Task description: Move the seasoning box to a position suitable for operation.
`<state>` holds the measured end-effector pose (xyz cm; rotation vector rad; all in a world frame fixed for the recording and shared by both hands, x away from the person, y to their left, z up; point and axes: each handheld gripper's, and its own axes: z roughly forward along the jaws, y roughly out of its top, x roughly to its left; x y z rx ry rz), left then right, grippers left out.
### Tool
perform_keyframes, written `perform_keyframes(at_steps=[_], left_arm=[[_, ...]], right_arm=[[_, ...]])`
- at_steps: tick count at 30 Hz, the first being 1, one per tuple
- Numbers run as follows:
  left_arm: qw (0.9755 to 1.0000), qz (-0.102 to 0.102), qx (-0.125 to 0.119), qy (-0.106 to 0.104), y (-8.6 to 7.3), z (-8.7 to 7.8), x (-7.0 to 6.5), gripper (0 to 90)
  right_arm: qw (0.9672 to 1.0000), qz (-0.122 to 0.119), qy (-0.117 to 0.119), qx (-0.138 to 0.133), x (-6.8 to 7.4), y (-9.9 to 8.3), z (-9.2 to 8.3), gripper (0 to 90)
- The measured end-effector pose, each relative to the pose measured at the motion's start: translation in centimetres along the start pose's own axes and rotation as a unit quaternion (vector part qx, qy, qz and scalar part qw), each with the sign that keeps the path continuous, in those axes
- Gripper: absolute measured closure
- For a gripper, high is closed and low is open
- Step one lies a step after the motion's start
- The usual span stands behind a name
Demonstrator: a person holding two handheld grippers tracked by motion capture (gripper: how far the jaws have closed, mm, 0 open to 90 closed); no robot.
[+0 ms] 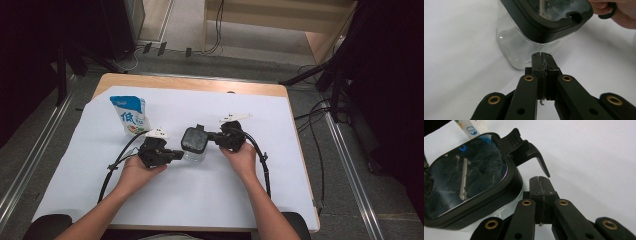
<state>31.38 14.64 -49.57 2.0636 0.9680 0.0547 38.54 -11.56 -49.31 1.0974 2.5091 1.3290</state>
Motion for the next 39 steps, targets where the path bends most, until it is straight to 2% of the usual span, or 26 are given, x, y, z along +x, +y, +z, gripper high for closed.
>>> perform_keyframes(at_steps=[10,13,17,23,25,26,28,37,39], left_arm=[[0.9998,-0.013,-0.011,0.014,0.1,0.0,1.4,90.0],[0.9997,-0.017,-0.013,0.014,0.1,0.2,1.8,90.0],[0.9997,-0.018,-0.009,0.011,0.0,0.6,2.1,89.8],[0.9995,-0.024,-0.018,0.009,0.2,0.7,2.6,90.0],[0.9997,-0.020,-0.009,0.010,0.4,0.8,2.7,90.0],[0.9998,-0.010,-0.004,0.015,0.6,0.9,2.7,90.0],[0.9998,-0.006,-0.005,0.016,0.7,1.0,2.7,90.0],[0.9997,-0.021,-0.015,0.000,1.2,1.8,3.1,90.0],[0.9997,-0.021,-0.014,0.005,1.4,2.0,3.0,90.0]], right_arm=[[1.0000,-0.005,0.000,0.006,0.6,-0.3,-0.3,90.0],[0.9999,-0.010,-0.005,0.007,0.9,-0.4,-0.5,90.0],[0.9999,-0.004,-0.007,0.008,1.0,-0.6,-0.7,90.0],[0.9999,0.001,-0.006,0.010,1.4,-1.0,-1.1,90.0],[0.9999,0.003,-0.007,0.010,1.6,-1.2,-1.3,90.0],[0.9999,0.003,-0.007,0.009,1.7,-1.2,-1.4,90.0],[0.9999,0.004,-0.007,0.008,1.9,-1.4,-1.7,90.0],[0.9998,0.007,-0.014,0.009,2.3,-2.1,-2.6,90.0],[0.9998,0.007,-0.014,0.009,2.3,-2.2,-2.7,90.0]])
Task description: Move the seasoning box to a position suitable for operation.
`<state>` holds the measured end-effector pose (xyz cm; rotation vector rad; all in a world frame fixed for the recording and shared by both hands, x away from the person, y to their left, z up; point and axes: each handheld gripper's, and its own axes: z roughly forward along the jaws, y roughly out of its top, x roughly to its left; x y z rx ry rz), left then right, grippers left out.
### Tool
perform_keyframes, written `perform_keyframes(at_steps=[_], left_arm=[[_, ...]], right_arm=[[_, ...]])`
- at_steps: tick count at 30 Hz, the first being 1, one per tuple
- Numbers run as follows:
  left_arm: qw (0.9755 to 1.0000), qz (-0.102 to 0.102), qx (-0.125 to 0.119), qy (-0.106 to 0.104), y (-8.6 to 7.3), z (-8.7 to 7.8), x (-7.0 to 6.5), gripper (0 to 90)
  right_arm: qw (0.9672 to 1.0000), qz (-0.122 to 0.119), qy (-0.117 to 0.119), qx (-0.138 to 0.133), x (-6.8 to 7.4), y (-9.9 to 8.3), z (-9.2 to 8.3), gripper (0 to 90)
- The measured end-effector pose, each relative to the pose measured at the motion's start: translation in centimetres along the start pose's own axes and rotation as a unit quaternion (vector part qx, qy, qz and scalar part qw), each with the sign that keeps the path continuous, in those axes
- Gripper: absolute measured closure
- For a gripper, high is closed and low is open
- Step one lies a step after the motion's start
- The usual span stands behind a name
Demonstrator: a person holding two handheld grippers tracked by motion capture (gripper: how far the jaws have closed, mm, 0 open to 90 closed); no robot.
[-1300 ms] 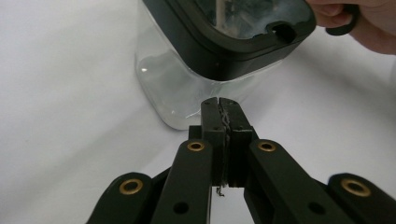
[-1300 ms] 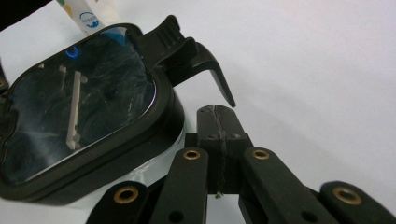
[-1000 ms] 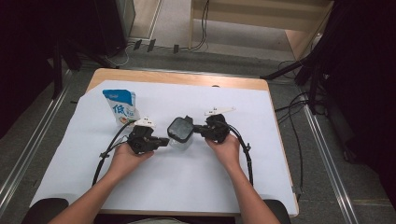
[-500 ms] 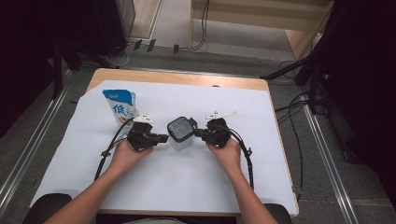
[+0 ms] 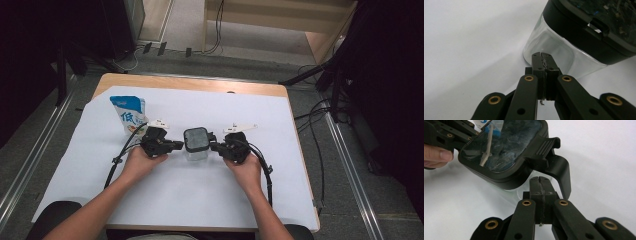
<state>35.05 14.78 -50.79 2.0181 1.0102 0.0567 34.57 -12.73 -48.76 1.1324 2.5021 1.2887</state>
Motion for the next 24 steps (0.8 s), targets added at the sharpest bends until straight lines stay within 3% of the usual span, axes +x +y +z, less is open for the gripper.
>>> perform_keyframes(at_steps=[8,14,17,24], left_arm=[[0.9999,0.001,-0.006,-0.009,0.6,1.2,-0.3,90.0],[0.9995,0.026,-0.004,-0.015,1.2,2.1,-0.5,90.0],[0.9995,0.026,-0.004,-0.019,1.3,2.0,-0.4,90.0],[0.9993,0.033,-0.004,-0.017,1.6,0.8,-0.3,72.8]], right_arm=[[0.9999,0.009,-0.013,-0.004,-0.3,-0.4,-0.7,90.0],[0.9995,0.021,-0.024,-0.003,-1.0,-0.6,-1.5,90.0],[0.9996,0.019,-0.022,-0.005,-1.1,-0.7,-1.5,90.0],[0.9996,0.023,-0.014,-0.005,-1.2,-0.7,-1.8,87.6]])
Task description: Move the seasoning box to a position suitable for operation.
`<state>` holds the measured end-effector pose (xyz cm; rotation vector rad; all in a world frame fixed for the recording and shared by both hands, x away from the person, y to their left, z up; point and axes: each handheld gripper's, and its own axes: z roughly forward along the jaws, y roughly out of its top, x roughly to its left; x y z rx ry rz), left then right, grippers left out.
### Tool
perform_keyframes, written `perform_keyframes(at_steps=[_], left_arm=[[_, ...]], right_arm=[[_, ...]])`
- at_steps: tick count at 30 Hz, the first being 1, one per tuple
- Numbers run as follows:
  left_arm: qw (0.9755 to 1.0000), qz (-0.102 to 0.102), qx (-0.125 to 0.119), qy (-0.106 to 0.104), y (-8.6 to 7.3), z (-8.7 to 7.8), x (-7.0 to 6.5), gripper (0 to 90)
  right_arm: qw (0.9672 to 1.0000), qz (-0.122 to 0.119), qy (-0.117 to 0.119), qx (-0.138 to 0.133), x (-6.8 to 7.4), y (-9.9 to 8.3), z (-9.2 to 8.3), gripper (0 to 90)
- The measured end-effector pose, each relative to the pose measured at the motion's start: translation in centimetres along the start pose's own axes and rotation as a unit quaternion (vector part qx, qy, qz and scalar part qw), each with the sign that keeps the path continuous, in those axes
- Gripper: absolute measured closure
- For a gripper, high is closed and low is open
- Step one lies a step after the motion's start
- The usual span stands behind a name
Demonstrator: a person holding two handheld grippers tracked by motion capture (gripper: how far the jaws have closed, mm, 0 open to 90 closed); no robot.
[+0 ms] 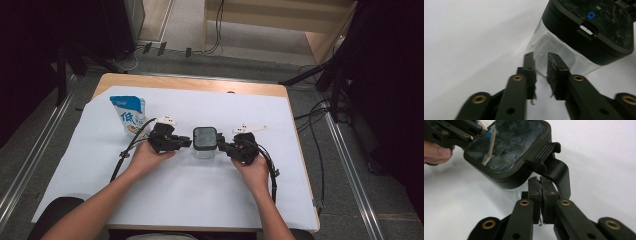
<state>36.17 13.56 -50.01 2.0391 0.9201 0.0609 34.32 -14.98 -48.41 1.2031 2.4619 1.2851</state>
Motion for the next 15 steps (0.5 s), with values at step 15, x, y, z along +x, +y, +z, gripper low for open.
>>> perform_keyframes(at_steps=[15], left_arm=[[0.9987,0.024,-0.026,-0.035,0.4,-2.8,0.1,37.8]], right_arm=[[0.9990,0.017,0.000,-0.042,-1.1,-1.6,-3.2,69.2]])
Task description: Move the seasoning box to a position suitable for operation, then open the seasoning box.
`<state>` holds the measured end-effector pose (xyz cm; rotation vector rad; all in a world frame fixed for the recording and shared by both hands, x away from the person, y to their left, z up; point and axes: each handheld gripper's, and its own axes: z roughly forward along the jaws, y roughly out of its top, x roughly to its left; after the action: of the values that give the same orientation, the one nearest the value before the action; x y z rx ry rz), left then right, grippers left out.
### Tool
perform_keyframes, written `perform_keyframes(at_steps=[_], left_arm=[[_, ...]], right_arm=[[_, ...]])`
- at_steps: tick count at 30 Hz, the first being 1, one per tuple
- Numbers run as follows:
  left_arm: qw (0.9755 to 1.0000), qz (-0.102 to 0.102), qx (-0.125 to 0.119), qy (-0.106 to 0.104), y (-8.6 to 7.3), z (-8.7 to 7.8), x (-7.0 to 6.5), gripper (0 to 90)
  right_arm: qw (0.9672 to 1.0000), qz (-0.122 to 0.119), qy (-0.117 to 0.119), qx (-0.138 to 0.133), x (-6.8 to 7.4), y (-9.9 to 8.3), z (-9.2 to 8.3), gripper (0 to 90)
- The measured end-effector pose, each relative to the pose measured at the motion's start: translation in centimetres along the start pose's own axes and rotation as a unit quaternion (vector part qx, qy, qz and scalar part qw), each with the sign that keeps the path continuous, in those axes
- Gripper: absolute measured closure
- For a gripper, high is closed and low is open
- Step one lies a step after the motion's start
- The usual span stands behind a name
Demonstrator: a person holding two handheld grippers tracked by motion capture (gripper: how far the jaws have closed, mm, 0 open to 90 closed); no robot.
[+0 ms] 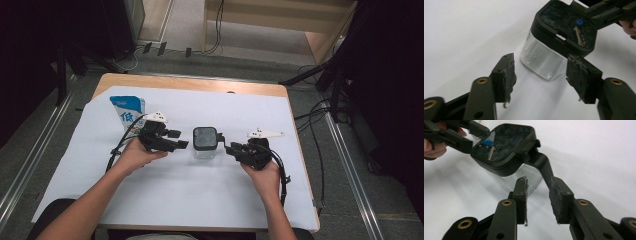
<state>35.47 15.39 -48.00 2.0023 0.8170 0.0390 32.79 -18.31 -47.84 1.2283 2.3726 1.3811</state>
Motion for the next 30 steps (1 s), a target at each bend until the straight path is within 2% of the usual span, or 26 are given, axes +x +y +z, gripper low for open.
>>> perform_keyframes(at_steps=[2,3,5,6,7,10,13,17,20,24,27,30], left_arm=[[0.9996,-0.001,0.004,-0.028,0.1,0.0,0.0,30.4],[0.9991,0.010,0.014,-0.039,0.3,0.1,0.0,24.9],[0.9981,0.040,0.034,-0.033,0.7,0.2,-0.5,20.0],[0.9978,0.047,0.030,-0.037,0.8,0.3,-0.6,19.2],[0.9976,0.046,0.028,-0.043,0.9,0.3,-0.7,18.3],[0.9977,0.043,0.026,-0.046,1.2,0.5,-0.6,17.0],[0.9979,0.040,0.021,-0.045,1.5,0.6,-0.4,15.0],[0.9980,0.039,0.021,-0.045,2.0,0.7,0.0,14.2],[0.9975,0.044,0.026,-0.048,2.1,0.9,-0.1,14.4],[0.9965,0.062,0.036,-0.043,2.4,1.5,-0.4,13.5],[0.9954,0.071,0.042,-0.047,2.3,1.9,-0.3,14.0],[0.9951,0.073,0.046,-0.049,2.0,2.6,0.0,13.8]], right_arm=[[1.0000,0.000,-0.003,-0.001,-0.2,0.0,0.0,69.7],[1.0000,0.001,-0.004,-0.001,-0.3,0.0,0.1,70.6],[1.0000,0.004,-0.006,-0.001,-0.4,0.0,0.2,71.1],[1.0000,0.004,-0.006,-0.002,-0.5,0.0,0.3,72.4],[1.0000,0.006,-0.007,-0.001,-0.6,0.1,0.3,73.4],[0.9999,0.009,-0.009,0.000,-0.8,0.3,0.3,81.4],[0.9997,0.021,-0.010,0.001,-1.2,0.6,0.3,90.0],[0.9994,0.034,-0.006,0.006,-1.7,0.9,0.7,90.0],[0.9996,0.027,-0.005,0.010,-1.7,1.2,1.1,90.0],[0.9997,0.023,-0.007,0.010,-1.8,1.5,1.4,90.0],[0.9995,0.027,-0.006,0.014,-2.0,1.6,1.7,90.0],[0.9994,0.027,-0.004,0.019,-2.0,1.6,1.9,90.0]])
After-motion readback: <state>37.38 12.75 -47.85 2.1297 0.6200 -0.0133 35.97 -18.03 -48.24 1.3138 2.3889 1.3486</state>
